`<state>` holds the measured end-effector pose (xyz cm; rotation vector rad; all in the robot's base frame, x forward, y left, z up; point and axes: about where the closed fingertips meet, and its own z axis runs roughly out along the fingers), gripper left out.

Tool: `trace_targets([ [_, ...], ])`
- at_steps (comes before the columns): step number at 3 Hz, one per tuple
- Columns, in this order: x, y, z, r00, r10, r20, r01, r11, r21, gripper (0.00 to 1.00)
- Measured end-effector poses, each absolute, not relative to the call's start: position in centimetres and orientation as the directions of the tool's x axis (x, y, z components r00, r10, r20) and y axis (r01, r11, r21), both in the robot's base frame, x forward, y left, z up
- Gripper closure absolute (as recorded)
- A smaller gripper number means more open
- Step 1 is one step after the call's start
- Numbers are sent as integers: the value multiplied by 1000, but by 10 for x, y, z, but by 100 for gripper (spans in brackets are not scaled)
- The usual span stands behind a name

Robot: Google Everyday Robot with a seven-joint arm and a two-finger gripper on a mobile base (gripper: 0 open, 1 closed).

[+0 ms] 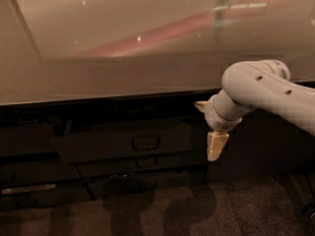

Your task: Open top drawer

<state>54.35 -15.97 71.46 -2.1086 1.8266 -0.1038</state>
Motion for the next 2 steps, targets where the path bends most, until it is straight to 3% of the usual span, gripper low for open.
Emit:
trace_targets([
  [2, 563, -187, 673, 104, -976, -192, -970, -57, -236, 0],
])
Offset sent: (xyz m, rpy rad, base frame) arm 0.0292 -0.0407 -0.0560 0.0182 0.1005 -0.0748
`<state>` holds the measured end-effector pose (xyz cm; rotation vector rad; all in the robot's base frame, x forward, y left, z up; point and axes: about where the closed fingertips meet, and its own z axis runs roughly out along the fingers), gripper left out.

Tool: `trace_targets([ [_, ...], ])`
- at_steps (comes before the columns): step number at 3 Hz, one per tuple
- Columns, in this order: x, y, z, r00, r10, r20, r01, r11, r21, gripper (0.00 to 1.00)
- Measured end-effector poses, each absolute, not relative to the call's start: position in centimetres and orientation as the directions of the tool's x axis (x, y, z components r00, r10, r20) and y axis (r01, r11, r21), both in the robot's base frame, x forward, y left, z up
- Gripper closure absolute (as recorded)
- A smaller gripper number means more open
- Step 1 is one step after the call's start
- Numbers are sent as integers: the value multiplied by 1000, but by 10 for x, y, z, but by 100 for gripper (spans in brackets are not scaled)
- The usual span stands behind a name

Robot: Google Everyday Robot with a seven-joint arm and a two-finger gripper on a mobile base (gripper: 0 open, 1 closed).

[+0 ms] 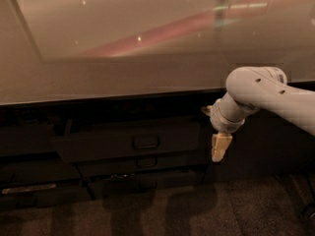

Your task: Open top drawer

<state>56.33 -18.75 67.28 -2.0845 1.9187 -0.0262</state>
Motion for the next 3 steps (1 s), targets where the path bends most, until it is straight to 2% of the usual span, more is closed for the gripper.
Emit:
trace_targets([
  [1, 563, -187, 673, 104, -976, -192, -970, -57, -236, 19],
  [3, 563, -187, 673, 104, -976, -192, -970, -57, -235, 66],
])
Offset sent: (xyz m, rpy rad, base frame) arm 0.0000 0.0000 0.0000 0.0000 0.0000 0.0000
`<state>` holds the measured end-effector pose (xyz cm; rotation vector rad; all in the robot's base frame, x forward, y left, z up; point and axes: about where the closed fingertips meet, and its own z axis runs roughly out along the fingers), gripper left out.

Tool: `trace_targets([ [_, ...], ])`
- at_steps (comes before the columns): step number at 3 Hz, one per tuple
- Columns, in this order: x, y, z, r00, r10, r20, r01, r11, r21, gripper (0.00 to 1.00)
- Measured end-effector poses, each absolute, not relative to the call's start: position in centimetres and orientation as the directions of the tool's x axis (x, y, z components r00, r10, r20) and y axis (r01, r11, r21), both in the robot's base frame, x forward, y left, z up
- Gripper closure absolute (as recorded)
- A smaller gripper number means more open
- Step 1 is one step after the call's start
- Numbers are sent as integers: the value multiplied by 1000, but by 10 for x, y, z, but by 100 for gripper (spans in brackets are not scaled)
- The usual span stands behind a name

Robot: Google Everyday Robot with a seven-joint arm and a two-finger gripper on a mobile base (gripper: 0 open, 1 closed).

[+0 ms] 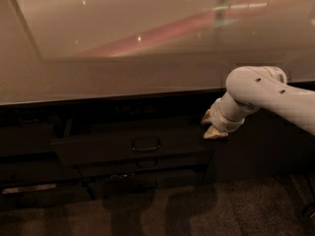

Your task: Open top drawer

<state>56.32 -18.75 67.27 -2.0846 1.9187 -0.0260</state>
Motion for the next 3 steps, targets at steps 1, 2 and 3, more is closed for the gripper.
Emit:
trace_targets([
  [1, 563, -187, 673, 104, -976, -192, -970, -57, -235, 89],
  [2, 563, -187, 673, 104, -976, -192, -970, -57, -235, 100],
  [3, 563, -187, 673, 104, -976, -192, -970, -57, -235, 100],
])
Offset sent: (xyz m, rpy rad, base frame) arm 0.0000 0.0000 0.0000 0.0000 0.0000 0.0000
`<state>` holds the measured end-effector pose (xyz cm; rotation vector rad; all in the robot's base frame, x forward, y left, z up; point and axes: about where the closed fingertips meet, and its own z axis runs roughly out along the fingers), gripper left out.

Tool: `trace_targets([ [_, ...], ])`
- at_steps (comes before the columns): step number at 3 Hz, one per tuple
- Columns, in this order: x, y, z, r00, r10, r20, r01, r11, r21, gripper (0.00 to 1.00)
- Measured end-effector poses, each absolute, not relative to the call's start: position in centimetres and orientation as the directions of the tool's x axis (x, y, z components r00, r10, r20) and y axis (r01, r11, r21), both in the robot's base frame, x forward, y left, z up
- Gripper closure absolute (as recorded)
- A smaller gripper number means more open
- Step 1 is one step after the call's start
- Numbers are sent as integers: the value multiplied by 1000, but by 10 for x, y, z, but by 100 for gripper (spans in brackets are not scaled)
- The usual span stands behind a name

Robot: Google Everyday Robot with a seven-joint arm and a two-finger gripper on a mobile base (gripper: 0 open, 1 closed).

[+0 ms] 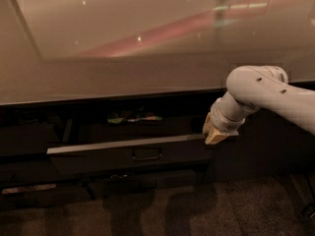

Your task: Open top drawer

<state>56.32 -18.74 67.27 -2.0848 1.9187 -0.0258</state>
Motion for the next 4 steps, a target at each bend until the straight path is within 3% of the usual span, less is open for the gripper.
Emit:
trace_targets([
  [4, 534, -183, 673, 136, -973, -186, -962, -84, -260, 100],
])
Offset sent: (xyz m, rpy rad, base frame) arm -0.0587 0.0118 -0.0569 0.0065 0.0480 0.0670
